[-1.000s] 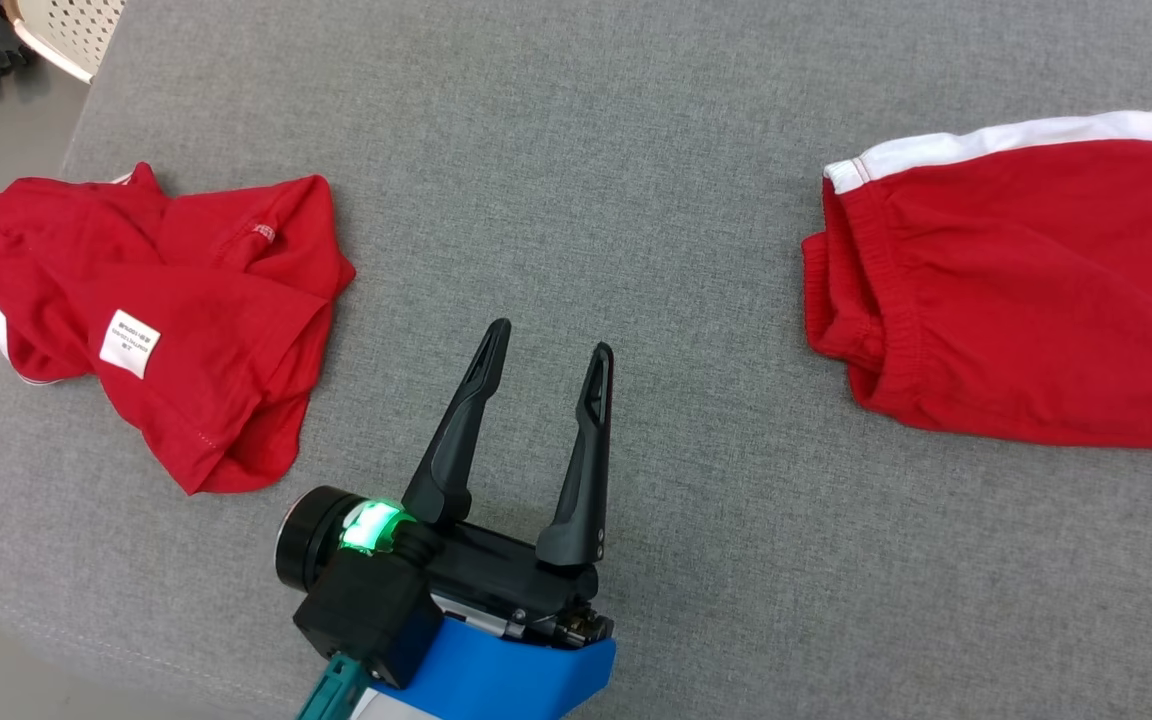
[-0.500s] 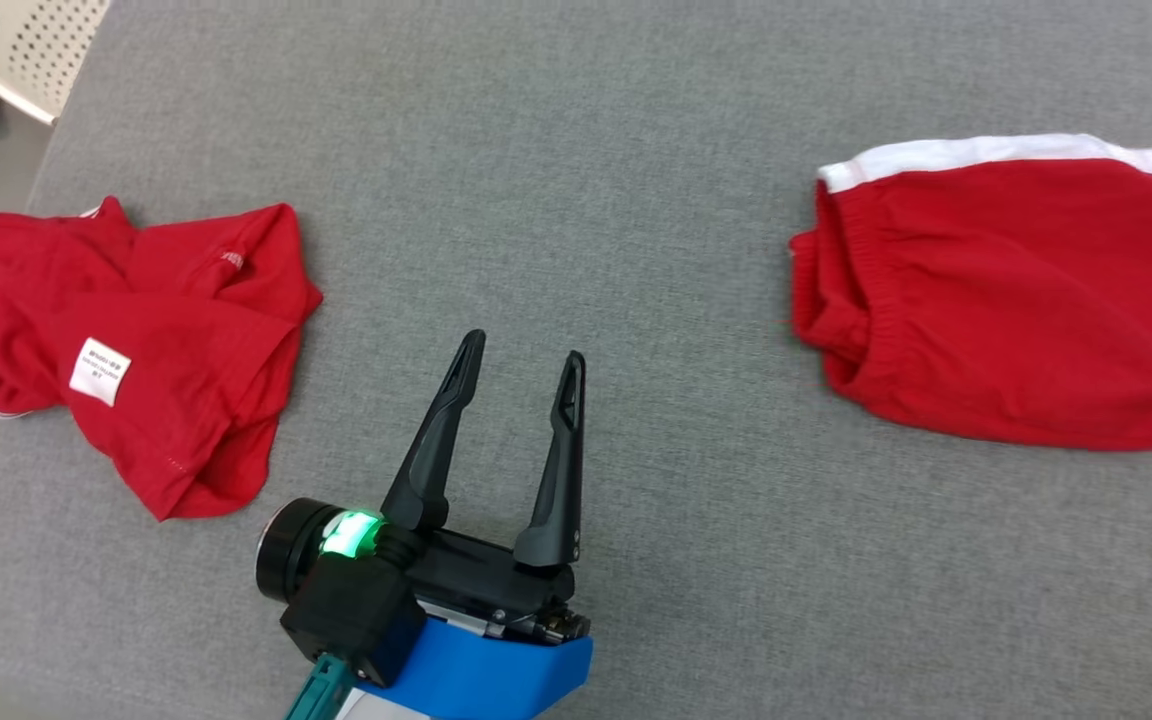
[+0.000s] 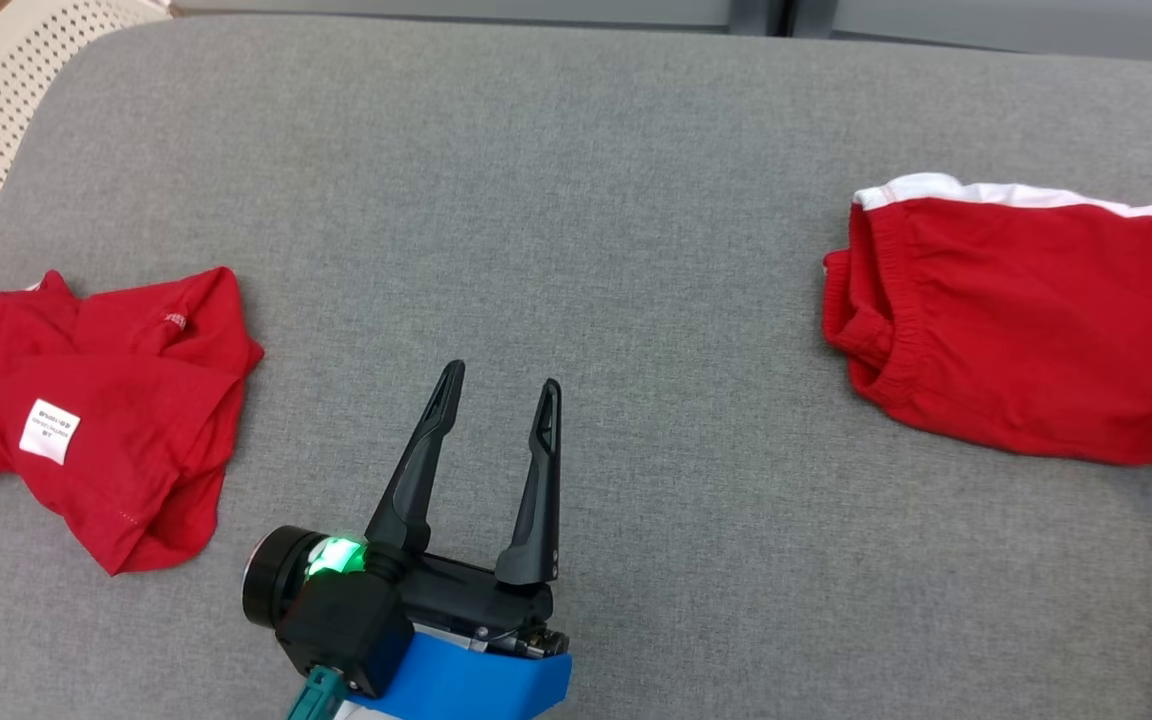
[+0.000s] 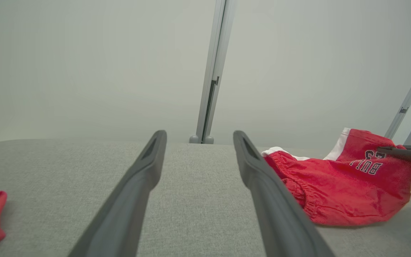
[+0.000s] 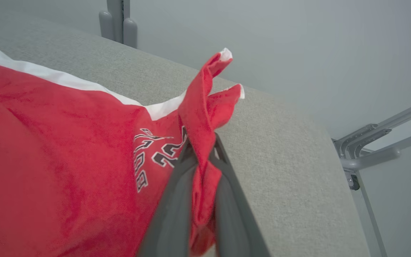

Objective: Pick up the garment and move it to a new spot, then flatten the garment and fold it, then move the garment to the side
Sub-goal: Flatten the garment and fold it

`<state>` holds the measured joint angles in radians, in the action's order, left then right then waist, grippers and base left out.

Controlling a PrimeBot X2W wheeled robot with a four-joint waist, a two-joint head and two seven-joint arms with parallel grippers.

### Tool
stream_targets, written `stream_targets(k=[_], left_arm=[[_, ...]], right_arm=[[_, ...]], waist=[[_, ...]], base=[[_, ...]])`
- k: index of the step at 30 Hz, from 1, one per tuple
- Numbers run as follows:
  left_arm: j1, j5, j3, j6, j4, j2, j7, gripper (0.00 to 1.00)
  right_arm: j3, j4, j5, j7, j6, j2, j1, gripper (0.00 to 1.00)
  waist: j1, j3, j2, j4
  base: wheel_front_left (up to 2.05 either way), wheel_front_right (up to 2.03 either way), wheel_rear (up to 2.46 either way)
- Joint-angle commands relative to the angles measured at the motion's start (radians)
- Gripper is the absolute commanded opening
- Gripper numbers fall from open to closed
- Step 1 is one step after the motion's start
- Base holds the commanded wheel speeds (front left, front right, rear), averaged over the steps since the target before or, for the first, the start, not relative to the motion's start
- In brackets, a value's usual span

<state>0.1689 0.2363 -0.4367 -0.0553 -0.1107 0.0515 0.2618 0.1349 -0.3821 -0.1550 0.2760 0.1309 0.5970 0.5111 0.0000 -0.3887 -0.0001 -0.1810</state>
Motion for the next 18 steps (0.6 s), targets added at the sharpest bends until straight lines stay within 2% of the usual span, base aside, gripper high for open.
stream_targets(k=[1, 10, 18], left_arm=[[-0.008, -0.007, 0.005, -0.001, 0.005, -0.001, 0.004, 1.00], [-0.019, -0.004, -0.002, 0.004, 0.021, -0.001, 0.004, 1.00], [-0.016, 0.021, -0.009, -0.004, 0.023, -0.001, 0.004, 1.00]], right_arm=[[-0.016, 0.041, 0.012, -0.002, 0.000, -0.045, 0.024, 0.00], [-0.109, 0.181, 0.081, 0.022, 0.000, -0.283, 0.051, 0.00], [-0.176, 0.120, 0.137, 0.015, 0.000, -0.438, 0.025, 0.00]], waist=[[0.0000, 0.021, 0.0001, 0.015], [0.0000, 0.055, 0.0001, 0.003], [0.0000, 0.046, 0.0001, -0.033]], base=[[0.00, 0.00, 0.00], [0.00, 0.00, 0.00], [0.00, 0.00, 0.00]])
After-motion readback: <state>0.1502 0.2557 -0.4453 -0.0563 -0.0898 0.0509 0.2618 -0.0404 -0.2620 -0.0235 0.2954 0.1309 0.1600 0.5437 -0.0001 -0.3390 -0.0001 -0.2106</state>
